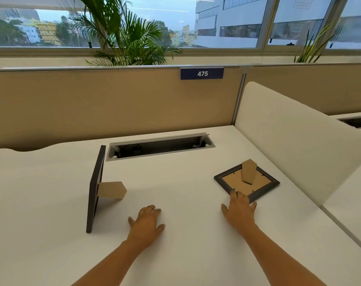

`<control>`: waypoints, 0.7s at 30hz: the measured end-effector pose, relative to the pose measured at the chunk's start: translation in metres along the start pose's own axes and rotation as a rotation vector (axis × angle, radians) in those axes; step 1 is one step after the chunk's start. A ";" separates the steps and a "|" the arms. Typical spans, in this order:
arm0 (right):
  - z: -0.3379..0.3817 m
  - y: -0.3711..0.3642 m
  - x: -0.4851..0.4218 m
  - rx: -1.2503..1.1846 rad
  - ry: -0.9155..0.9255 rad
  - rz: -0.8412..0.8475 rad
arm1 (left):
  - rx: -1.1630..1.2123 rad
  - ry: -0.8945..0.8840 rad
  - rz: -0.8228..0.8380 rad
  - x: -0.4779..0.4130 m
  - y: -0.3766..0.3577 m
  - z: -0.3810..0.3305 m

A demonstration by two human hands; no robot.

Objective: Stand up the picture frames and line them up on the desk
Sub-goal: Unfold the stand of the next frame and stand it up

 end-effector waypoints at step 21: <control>0.046 0.007 0.028 -0.364 0.031 -0.088 | 0.323 0.092 0.036 -0.005 -0.017 -0.066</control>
Point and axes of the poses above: each hand's wrist, its own x-axis away from the middle knuckle, its own y-axis out of the back of the hand, z = x × y, the point moved 9 cm from there along -x, towards the middle knuckle, and after that the axes turned 13 degrees about -z, right-handed, at the moved point
